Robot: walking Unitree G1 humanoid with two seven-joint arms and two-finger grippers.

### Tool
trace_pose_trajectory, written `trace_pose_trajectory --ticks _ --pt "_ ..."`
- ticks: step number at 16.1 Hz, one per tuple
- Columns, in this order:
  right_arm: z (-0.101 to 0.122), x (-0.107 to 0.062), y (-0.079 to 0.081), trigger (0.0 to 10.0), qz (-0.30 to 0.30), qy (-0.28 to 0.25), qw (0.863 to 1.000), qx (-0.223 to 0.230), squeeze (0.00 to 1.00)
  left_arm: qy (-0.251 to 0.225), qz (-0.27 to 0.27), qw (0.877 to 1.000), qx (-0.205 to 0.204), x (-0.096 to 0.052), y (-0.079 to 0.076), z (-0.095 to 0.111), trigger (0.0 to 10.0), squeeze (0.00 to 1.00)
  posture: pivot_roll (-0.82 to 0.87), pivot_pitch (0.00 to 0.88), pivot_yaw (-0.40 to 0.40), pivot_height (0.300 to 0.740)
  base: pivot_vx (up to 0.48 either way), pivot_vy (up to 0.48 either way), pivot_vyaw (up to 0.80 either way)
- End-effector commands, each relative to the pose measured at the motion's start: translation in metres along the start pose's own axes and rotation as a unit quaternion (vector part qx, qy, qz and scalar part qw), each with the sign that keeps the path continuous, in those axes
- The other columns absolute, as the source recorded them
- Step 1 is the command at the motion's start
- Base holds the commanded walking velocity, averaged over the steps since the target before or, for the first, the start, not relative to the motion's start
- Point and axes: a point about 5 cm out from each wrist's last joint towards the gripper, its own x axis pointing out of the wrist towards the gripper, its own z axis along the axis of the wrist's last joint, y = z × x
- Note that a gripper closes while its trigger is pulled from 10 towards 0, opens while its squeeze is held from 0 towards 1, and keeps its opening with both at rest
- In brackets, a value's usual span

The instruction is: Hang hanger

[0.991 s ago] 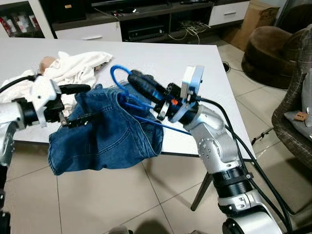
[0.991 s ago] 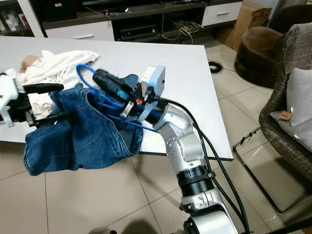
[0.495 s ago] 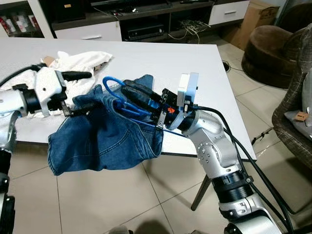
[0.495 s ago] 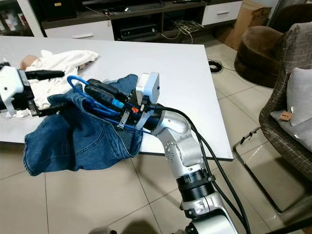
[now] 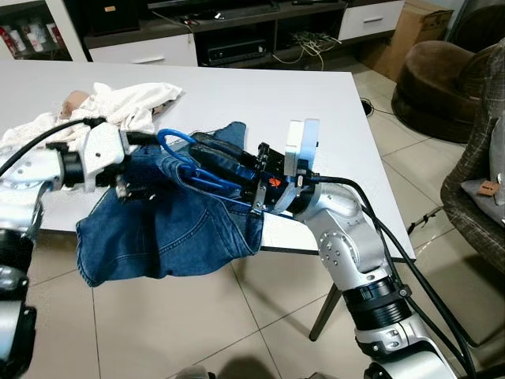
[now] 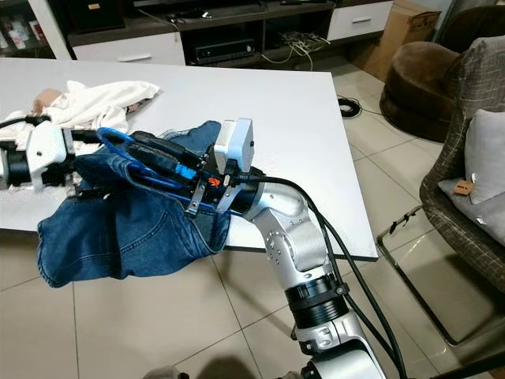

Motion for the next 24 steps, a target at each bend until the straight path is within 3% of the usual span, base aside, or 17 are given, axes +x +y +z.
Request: trace_pose_trajectory --ticks 1,2,3,24 --pt "0.0045 0.0031 0.003 0.0 0.015 -0.007 1.0 -0.004 0.0 -0.002 -0.003 1.0 0.011 0.0018 0.0033 0.0039 10.0 0.0 -0.03 0.002 0.047 0.74 0.0 0.0 0.0" --pt "0.0044 0.0032 0.0032 0.0 0.015 -0.007 1.0 -0.005 0.0 -0.006 -0.002 1.0 0.013 0.0024 0.004 0.0049 4.3 0.0 -0.03 0.002 0.05 0.74 0.0 0.0 0.0" --pt "0.0042 0.0034 0.0035 0.0 0.014 -0.007 1.0 -0.005 0.0 -0.011 -0.003 1.0 0.014 0.0028 0.0049 0.006 0.0 0.0 -0.03 0.001 0.051 0.74 0.0 0.0 0.0" --pt "0.0032 0.004 0.0018 0.0 0.011 -0.005 1.0 -0.008 0.0 -0.031 -0.048 0.998 0.004 -0.0011 -0.0018 0.0054 0.0 0.0 -0.02 0.0 0.046 0.74 0.0 0.0 0.0"
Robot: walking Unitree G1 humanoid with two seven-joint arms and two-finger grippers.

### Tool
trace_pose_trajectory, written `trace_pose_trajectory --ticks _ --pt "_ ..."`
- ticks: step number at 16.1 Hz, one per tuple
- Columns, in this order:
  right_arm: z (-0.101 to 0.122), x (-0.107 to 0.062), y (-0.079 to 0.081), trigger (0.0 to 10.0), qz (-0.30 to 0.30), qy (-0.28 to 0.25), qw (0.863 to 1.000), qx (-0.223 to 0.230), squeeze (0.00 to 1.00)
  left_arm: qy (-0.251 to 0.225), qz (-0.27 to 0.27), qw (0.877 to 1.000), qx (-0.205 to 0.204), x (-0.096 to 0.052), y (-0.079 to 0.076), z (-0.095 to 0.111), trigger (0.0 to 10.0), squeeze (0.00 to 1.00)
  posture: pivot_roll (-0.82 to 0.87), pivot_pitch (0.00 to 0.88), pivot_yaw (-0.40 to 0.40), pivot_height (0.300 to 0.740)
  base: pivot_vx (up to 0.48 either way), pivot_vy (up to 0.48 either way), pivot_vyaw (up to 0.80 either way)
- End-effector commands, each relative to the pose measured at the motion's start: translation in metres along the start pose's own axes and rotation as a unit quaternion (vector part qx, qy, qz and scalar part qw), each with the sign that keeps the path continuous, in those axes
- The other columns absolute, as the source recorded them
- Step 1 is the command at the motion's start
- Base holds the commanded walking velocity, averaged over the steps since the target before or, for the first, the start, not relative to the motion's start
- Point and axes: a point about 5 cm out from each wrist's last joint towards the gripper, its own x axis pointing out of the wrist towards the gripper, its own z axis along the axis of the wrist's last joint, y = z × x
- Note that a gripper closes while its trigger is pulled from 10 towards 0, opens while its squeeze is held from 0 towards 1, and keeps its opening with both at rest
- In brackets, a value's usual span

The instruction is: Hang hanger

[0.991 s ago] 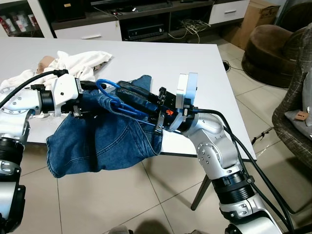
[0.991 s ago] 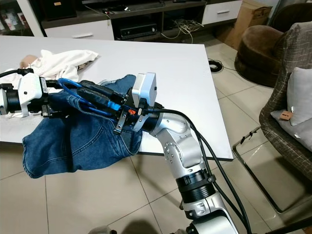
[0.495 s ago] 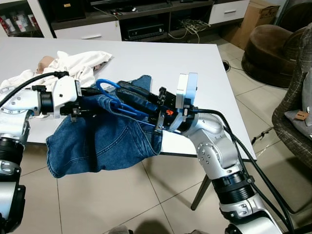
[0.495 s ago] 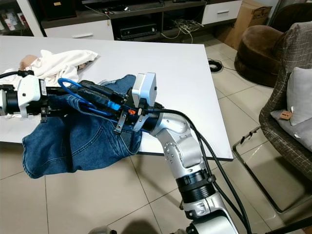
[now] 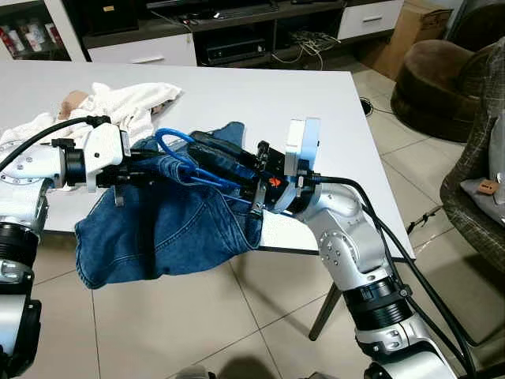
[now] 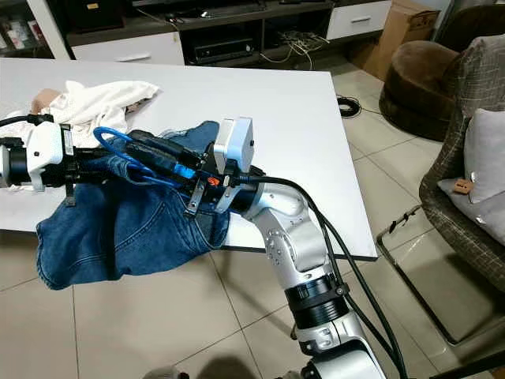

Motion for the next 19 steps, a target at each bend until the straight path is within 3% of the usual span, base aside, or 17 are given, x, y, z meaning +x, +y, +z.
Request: trace_pose_trajectory --ticks 1,14,15,16,18,19 --pt "0.0027 0.0038 0.0013 0.0 0.01 -0.004 1.0 -0.006 0.0 -0.003 -0.001 1.0 0.004 -0.0022 0.0006 0.0022 0.0 0.0 -0.02 0.0 0.046 0.74 0.0 0.0 0.0" --pt "0.0015 0.0042 0.0005 0.0 0.009 -0.004 1.0 -0.007 0.0 -0.012 -0.005 1.0 0.0 -0.0017 -0.0022 0.0021 0.0 0.0 -0.02 0.0 0.045 0.74 0.0 0.0 0.0" --pt "0.0014 0.0042 0.0003 4.2 0.008 -0.002 1.0 -0.009 0.0 -0.013 -0.005 1.0 0.0 -0.0018 -0.0024 0.0023 0.0 0.0 -0.02 0.0 0.045 0.74 0.0 0.0 0.0" --pt "0.0012 0.0043 0.0 10.0 0.006 0.001 1.0 -0.011 0.0 -0.014 -0.004 1.0 0.0 -0.0019 -0.0024 0.0023 0.0 0.0 -0.02 0.0 0.045 0.74 0.0 0.0 0.0" --pt "0.0002 0.0041 -0.0005 10.0 0.002 0.008 1.0 -0.014 0.0 -0.017 0.002 1.0 -0.001 -0.0024 -0.0023 0.0021 0.0 0.0 -0.02 0.0 0.045 0.74 0.0 0.0 0.0" --pt "0.0005 0.003 -0.0002 10.0 0.003 0.004 1.0 -0.006 1.0 -0.018 0.006 1.0 -0.002 -0.0027 -0.0026 0.0016 0.0 0.0 -0.02 0.0 0.045 0.74 0.0 0.0 0.0"
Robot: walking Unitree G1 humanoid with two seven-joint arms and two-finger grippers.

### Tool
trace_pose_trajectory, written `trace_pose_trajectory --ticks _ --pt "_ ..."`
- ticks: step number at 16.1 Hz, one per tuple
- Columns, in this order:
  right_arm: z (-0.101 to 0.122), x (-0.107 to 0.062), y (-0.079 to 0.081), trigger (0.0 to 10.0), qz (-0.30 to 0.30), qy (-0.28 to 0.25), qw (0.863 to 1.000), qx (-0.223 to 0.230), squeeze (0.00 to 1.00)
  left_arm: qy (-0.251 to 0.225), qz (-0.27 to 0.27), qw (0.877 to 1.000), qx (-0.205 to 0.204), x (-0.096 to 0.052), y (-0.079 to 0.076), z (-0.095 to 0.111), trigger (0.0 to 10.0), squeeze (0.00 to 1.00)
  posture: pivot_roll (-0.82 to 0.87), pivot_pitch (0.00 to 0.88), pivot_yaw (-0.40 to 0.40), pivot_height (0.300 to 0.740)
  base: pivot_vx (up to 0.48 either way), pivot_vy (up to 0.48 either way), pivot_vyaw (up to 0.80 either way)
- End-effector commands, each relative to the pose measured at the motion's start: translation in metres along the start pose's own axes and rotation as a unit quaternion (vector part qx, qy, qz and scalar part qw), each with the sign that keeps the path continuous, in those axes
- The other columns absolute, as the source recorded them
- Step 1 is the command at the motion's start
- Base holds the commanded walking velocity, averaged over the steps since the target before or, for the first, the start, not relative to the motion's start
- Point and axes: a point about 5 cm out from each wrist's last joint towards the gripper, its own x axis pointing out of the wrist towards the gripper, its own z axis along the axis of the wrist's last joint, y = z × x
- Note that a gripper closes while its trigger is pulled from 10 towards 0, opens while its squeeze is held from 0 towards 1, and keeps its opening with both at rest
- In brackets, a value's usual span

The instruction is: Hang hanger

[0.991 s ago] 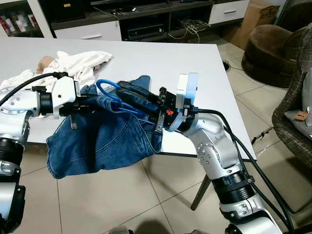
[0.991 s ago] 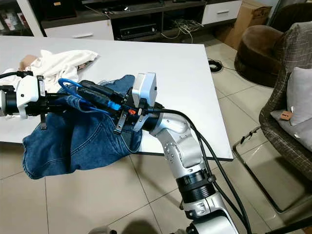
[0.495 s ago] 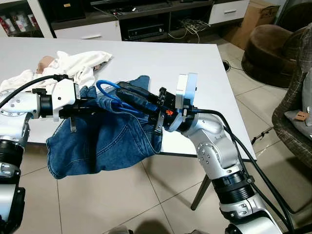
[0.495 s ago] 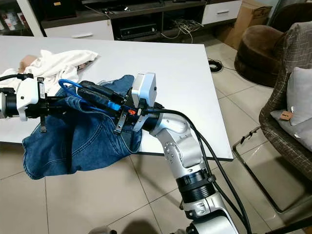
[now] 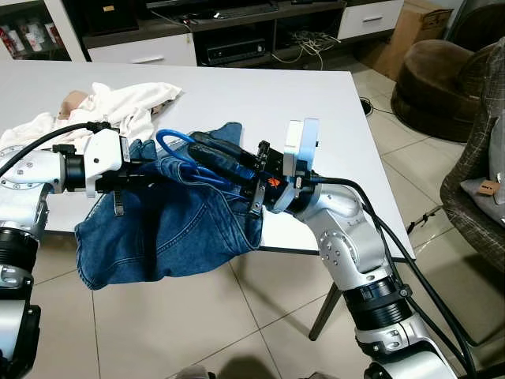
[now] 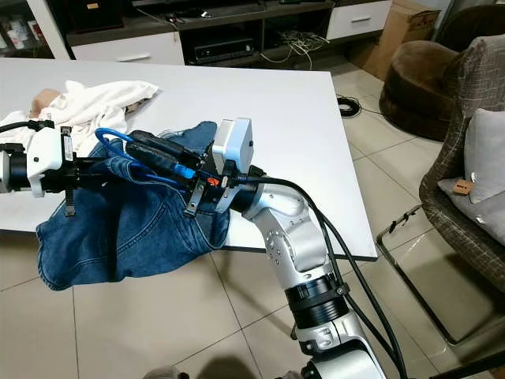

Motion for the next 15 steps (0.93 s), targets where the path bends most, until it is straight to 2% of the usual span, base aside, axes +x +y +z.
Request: trace_pose_trajectory --ticks 1,5,6,8,9,10,11,13,14,15 --pt "0.002 0.003 0.001 10.0 0.009 -0.003 1.0 0.003 1.0 -0.018 0.018 1.0 0.008 -0.003 0.003 0.005 0.0 0.0 -0.02 0.0 0.045 0.74 0.0 0.0 0.0" --pt "0.0 0.002 0.003 10.0 0.019 0.014 1.0 -0.005 1.0 -0.018 0.025 1.0 0.005 -0.003 0.003 0.004 0.0 0.0 -0.02 0.0 0.045 0.74 0.0 0.0 0.0" --pt "-0.003 0.001 0.005 10.0 0.028 0.028 0.999 -0.003 0.0 -0.019 0.04 0.999 -0.001 -0.002 0.003 0.002 0.0 0.0 -0.02 0.0 0.044 0.74 0.0 0.0 0.0" --pt "-0.007 -0.002 0.008 10.0 0.041 0.045 0.998 0.003 0.0 -0.026 0.064 0.997 -0.017 -0.002 0.003 -0.001 0.0 0.0 -0.02 0.0 0.045 0.74 0.0 0.0 0.0" --pt "-0.011 -0.008 0.008 10.0 0.044 0.068 0.997 0.006 0.91 -0.039 0.081 0.995 -0.036 -0.002 0.003 -0.003 0.0 0.0 -0.02 0.0 0.045 0.74 0.0 0.0 0.0" --pt "-0.012 -0.01 0.008 10.0 0.041 0.075 0.996 0.003 0.78 -0.039 0.084 0.995 -0.04 -0.002 0.002 -0.004 0.0 0.0 -0.02 0.0 0.044 0.74 0.0 0.0 0.0" --pt "-0.013 -0.014 0.005 10.0 0.031 0.083 0.996 -0.002 0.0 -0.037 0.086 0.994 -0.048 -0.003 0.0 -0.007 0.0 0.0 -0.02 0.0 0.045 0.74 0.0 0.0 0.0" --pt "-0.005 -0.023 -0.009 10.0 -0.024 0.073 0.997 -0.02 0.0 -0.032 0.091 0.993 -0.063 -0.005 -0.005 -0.015 0.0 0.0 -0.02 0.002 0.046 0.74 0.0 0.0 0.0" --pt "0.008 -0.031 -0.026 10.0 -0.088 0.047 0.994 -0.037 0.0 -0.032 0.102 0.991 -0.075 -0.008 -0.008 -0.019 0.0 0.0 -0.03 0.003 0.048 0.74 0.0 0.0 0.0" --pt "0.012 -0.034 -0.03 10.0 -0.106 0.04 0.993 -0.042 0.0 -0.034 0.109 0.99 -0.079 -0.009 -0.009 -0.02 0.0 0.0 -0.03 0.005 0.05 0.74 0.0 0.0 0.0"
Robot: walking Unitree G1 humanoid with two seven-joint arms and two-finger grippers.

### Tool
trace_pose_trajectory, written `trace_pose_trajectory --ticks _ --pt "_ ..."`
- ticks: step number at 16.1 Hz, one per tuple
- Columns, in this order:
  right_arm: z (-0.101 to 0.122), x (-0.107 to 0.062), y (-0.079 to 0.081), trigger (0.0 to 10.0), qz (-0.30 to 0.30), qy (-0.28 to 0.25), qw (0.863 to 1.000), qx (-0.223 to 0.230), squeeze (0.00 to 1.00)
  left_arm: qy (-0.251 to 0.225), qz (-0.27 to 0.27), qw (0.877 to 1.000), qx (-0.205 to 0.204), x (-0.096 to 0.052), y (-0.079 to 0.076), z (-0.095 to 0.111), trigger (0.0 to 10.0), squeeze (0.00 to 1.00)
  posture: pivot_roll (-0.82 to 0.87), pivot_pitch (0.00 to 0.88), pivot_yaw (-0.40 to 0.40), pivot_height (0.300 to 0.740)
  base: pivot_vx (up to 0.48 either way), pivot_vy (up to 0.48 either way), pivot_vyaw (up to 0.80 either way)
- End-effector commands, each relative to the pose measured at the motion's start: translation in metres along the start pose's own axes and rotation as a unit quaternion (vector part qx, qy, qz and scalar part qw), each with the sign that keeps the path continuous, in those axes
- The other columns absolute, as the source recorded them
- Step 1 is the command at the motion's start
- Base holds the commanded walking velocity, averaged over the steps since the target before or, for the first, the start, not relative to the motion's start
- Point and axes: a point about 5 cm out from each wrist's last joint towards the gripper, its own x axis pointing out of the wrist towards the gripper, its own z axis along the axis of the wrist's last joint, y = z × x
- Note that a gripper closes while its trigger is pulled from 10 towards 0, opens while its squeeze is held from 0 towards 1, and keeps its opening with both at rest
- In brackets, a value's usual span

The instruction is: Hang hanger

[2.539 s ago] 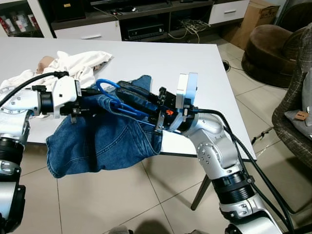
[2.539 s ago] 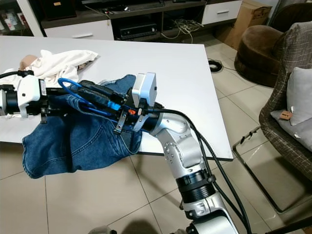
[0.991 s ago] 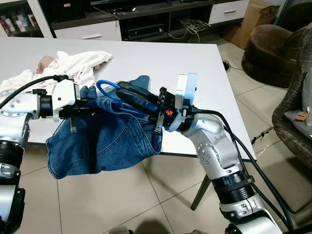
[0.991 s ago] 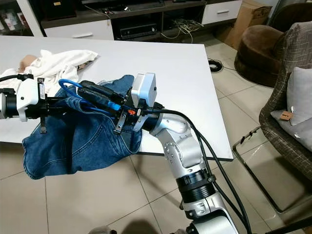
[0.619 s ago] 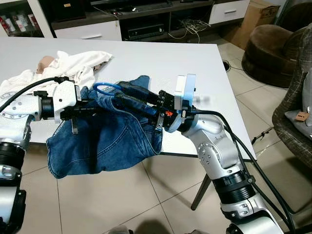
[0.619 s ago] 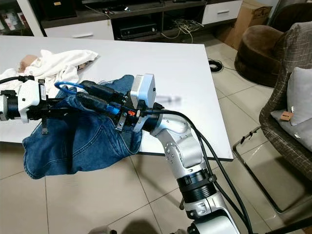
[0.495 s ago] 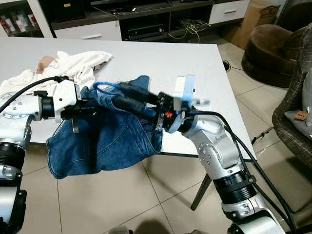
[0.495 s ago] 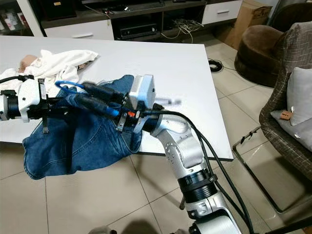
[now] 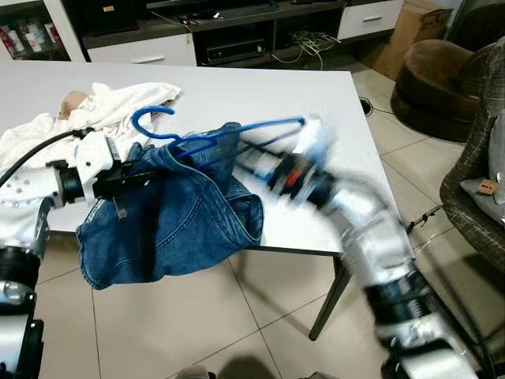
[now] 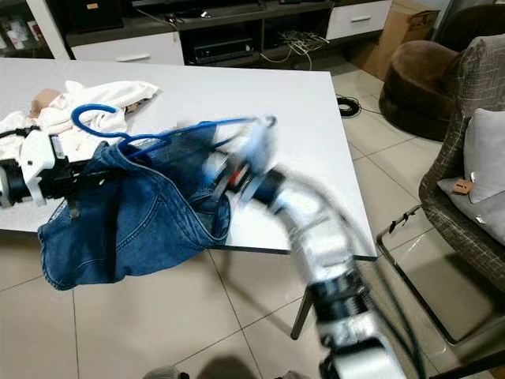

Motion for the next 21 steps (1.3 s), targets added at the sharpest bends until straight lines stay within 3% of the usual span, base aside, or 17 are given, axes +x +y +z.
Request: trace_pose_trajectory --ticks 1,3,5,6,7,8,9,10,11,15,18,21 --pt "0.003 -0.002 -0.003 10.0 -0.009 -0.005 1.0 -0.005 0.0 -0.008 0.019 1.0 -0.005 -0.004 0.004 0.001 0.0 0.0 -0.03 0.005 0.05 0.74 0.0 0.0 0.0" --pt "-0.014 -0.033 -0.002 10.0 0.008 0.076 0.997 -0.028 0.0 -0.011 0.039 0.999 -0.002 -0.015 0.007 0.004 0.0 0.0 -0.03 0.006 0.049 0.74 0.0 0.0 0.0" --pt "-0.028 -0.045 0.011 10.0 0.042 0.114 0.993 0.003 0.02 -0.014 0.054 0.998 0.005 -0.02 0.01 0.008 0.0 0.0 -0.03 0.007 0.047 0.74 0.0 0.0 0.0" --pt "-0.032 -0.048 0.014 10.0 0.047 0.126 0.991 0.008 0.19 -0.016 0.059 0.998 0.007 -0.022 0.011 0.009 0.0 0.0 -0.03 0.007 0.048 0.74 0.0 0.0 0.0" --pt "-0.038 -0.05 0.016 10.0 0.049 0.138 0.989 0.012 0.82 -0.02 0.068 0.997 0.008 -0.025 0.012 0.011 0.0 0.0 -0.03 0.008 0.048 0.74 0.0 0.0 0.0" --pt "-0.043 -0.048 0.019 10.0 0.056 0.146 0.988 0.009 1.0 -0.022 0.072 0.997 0.008 -0.027 0.013 0.012 0.0 0.0 -0.03 0.008 0.048 0.74 0.0 0.0 0.0" --pt "-0.045 -0.04 0.023 10.0 0.072 0.148 0.986 0.003 0.89 -0.022 0.073 0.997 0.008 -0.028 0.012 0.012 0.0 0.0 -0.03 0.008 0.048 0.74 0.0 0.0 0.0" --pt "-0.047 -0.035 0.026 10.0 0.084 0.15 0.985 -0.002 0.62 -0.021 0.073 0.997 0.008 -0.029 0.011 0.012 0.0 0.0 -0.03 0.008 0.048 0.74 0.0 0.0 0.0" --pt "-0.053 -0.029 0.026 10.0 0.087 0.158 0.983 -0.016 0.0 -0.022 0.074 0.997 0.008 -0.029 0.01 0.012 0.0 0.0 -0.02 0.007 0.046 0.74 0.0 0.0 0.0" --pt "-0.063 -0.008 0.029 10.0 0.099 0.171 0.979 -0.047 0.0 -0.026 0.068 0.997 0.008 -0.026 0.004 0.012 0.0 0.0 -0.01 0.007 0.037 0.74 0.0 0.0 0.0" --pt "-0.075 -0.009 0.034 10.0 0.111 0.194 0.973 -0.053 0.0 -0.032 0.072 0.997 0.009 -0.019 -0.004 0.01 0.0 0.0 -0.01 0.008 0.036 0.74 0.0 0.0 0.0" --pt "-0.092 -0.014 0.038 10.0 0.104 0.231 0.966 -0.059 0.0 -0.055 0.11 0.992 -0.005 -0.013 -0.01 0.008 0.0 0.0 -0.02 0.006 0.045 0.74 0.0 0.0 0.0"
